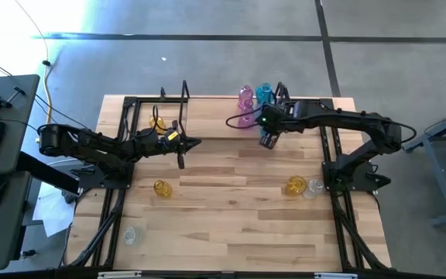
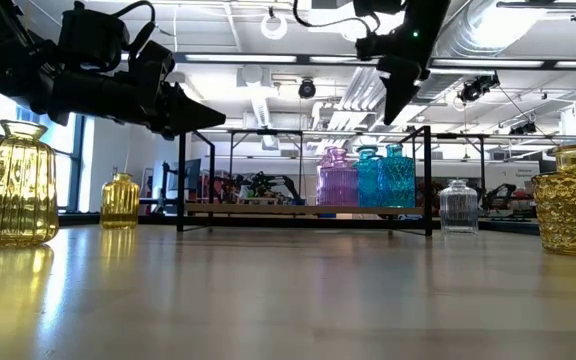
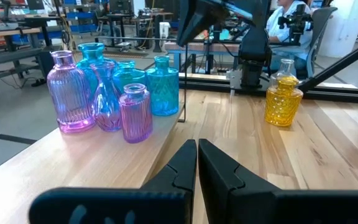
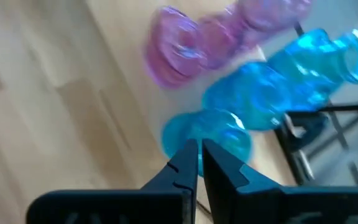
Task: Sort vases onto shelf
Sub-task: Adjust the blue vase on the shelf, then put the bottom left yellow vase on the shelf
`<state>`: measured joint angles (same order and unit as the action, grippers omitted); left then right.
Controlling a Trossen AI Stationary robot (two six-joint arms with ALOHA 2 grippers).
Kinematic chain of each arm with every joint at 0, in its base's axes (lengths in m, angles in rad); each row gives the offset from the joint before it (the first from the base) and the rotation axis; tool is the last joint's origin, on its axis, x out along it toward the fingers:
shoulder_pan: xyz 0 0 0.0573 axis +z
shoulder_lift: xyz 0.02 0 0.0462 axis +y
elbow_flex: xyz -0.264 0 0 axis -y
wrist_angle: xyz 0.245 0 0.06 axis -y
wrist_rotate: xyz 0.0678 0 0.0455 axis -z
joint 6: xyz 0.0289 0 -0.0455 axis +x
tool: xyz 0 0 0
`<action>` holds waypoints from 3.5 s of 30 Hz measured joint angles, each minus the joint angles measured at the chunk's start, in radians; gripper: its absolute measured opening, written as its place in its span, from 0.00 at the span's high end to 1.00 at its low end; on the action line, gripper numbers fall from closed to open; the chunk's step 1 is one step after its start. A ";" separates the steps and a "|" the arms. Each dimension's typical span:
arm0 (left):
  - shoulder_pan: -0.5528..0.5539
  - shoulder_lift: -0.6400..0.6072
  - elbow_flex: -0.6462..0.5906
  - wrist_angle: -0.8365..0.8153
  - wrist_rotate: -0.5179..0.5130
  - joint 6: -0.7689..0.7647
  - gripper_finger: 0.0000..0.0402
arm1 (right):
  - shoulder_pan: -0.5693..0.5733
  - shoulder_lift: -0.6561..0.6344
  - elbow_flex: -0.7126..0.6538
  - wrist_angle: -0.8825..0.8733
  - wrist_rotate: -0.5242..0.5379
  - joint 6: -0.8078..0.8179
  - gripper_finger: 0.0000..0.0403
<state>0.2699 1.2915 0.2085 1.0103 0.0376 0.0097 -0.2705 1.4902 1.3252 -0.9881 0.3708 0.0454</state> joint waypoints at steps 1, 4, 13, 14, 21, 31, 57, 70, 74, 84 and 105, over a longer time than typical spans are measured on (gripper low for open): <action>0.000 0.000 0.000 0.000 0.000 0.000 0.98 | -0.008 0.000 0.002 -0.014 0.014 0.001 0.97; 0.000 0.000 0.000 0.000 0.000 0.000 0.98 | -0.030 0.000 0.002 -0.024 0.023 0.000 0.97; 0.000 0.000 0.000 0.001 0.000 -0.006 0.98 | -0.089 0.008 0.002 -0.025 0.020 -0.028 0.97; 0.000 0.000 0.000 0.001 0.000 -0.006 0.98 | -0.093 0.009 0.002 -0.026 0.012 -0.029 0.97; 0.000 0.000 0.000 0.004 0.000 -0.006 0.98 | -0.116 0.048 0.002 -0.025 -0.030 -0.055 0.97; 0.000 0.000 0.000 0.004 0.001 -0.006 0.98 | -0.123 0.062 0.002 -0.023 -0.041 -0.070 0.97; 0.000 0.000 0.000 0.003 0.001 -0.006 0.98 | -0.115 0.026 0.001 -0.101 -0.091 -0.096 0.97; 0.000 0.000 0.000 0.003 0.001 -0.006 0.98 | -0.116 0.067 0.001 -0.101 -0.025 -0.111 0.97; 0.000 0.000 0.000 0.003 0.001 -0.006 0.98 | -0.116 0.068 0.001 -0.093 -0.025 -0.114 0.97; 0.000 0.000 0.000 0.003 0.001 -0.006 0.98 | -0.093 0.048 0.001 -0.082 -0.023 -0.121 0.97; 0.000 -0.190 0.002 -0.086 0.040 -0.036 0.98 | 0.150 -0.026 -0.306 0.697 -0.241 -0.088 1.00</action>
<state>0.2700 1.1020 0.2100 0.9244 0.0775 -0.0259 -0.1202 1.4643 1.0196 -0.2913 0.1303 -0.0422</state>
